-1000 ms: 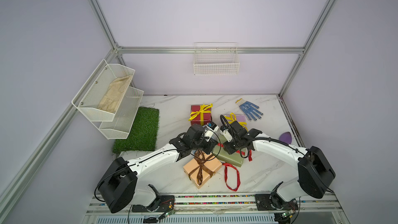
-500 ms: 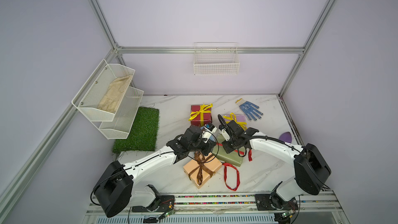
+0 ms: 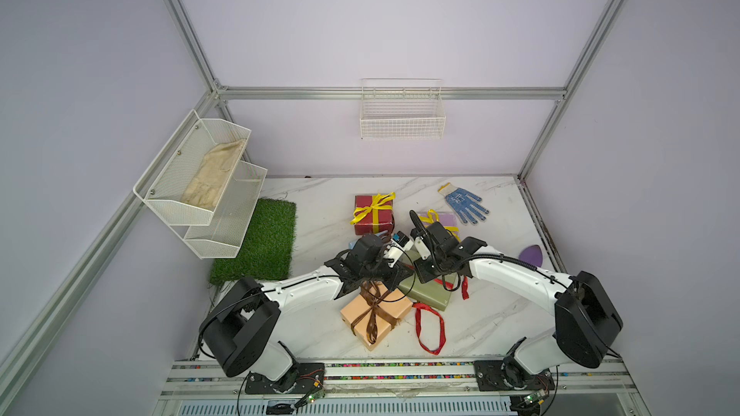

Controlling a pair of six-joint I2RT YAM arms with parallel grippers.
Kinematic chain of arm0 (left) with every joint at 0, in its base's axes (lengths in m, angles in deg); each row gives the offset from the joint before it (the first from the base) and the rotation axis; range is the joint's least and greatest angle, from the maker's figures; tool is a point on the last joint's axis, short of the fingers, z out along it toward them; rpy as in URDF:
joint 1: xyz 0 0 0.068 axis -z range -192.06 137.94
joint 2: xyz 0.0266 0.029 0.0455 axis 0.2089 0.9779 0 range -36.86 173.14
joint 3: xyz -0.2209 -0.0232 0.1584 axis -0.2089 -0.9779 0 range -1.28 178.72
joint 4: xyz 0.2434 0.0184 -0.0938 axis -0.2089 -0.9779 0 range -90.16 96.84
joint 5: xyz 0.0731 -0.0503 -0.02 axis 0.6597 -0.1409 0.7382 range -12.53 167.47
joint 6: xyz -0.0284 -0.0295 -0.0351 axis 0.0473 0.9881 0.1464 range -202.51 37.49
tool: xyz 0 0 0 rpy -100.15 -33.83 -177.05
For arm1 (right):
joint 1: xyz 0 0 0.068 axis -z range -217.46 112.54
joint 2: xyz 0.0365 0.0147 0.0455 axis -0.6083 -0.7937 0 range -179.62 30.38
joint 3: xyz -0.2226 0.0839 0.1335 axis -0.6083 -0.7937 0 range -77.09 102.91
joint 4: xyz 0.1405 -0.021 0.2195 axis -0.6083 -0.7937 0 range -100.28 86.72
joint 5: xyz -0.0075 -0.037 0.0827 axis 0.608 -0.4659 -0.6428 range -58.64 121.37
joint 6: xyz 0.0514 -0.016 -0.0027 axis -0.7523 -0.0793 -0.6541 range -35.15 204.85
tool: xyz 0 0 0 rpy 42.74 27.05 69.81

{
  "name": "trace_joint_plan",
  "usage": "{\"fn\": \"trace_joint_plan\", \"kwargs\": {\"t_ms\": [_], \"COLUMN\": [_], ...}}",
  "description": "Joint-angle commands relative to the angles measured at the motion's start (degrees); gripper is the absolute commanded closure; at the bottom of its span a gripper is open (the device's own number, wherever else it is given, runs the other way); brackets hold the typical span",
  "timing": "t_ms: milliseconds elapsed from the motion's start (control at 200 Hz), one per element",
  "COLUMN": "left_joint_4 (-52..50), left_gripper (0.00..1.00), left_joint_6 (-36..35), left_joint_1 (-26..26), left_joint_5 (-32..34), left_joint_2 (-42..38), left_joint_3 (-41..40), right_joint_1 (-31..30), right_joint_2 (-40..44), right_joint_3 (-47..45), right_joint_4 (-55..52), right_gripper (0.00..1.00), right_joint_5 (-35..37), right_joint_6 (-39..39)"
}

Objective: Untie the ribbon bows on the gift boxes
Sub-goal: Pull the ribbon from the gift box.

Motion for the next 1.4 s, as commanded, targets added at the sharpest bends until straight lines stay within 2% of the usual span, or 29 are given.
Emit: {"fn": "trace_joint_plan", "kwargs": {"t_ms": [0,125,330,475,920,1155,1390], "left_joint_4": [5.97,7.67,9.22,10.27,10.92,11.46,12.33], "left_gripper": [1.0,1.0,1.0,1.0,1.0,1.0,1.0], "left_joint_6": [2.1,3.22,4.8,5.81,6.99,7.6,8.22], "left_joint_1": [0.43,0.7,0.7,0.7,0.63,0.7,0.78], "left_joint_5": [-2.38,-1.91,4.94,6.51,8.77,8.95,8.32], "left_joint_2": [2.29,4.44,6.74,8.22,10.37,11.14,12.36], "left_joint_3": [0.84,1.02,0.76,1.02,1.34,1.33,1.73], "right_joint_1": [0.73,1.06,1.26,1.26,1.26,1.26,1.26], "right_joint_2": [2.84,4.59,7.66,10.11,10.5,10.2,6.21], "right_joint_3": [2.64,3.7,6.66,10.92,30.26,42.19,56.67], "right_joint_4": [0.33,-0.05,-0.78,-2.89,-8.02,-8.42,-7.93], "right_gripper": [1.0,1.0,1.0,1.0,1.0,1.0,1.0], "right_joint_5": [0.77,1.73,1.19,0.89,4.17,8.14,10.47], "right_joint_6": [-2.96,-4.16,-5.0,-4.28,2.69,7.47,13.57]}}
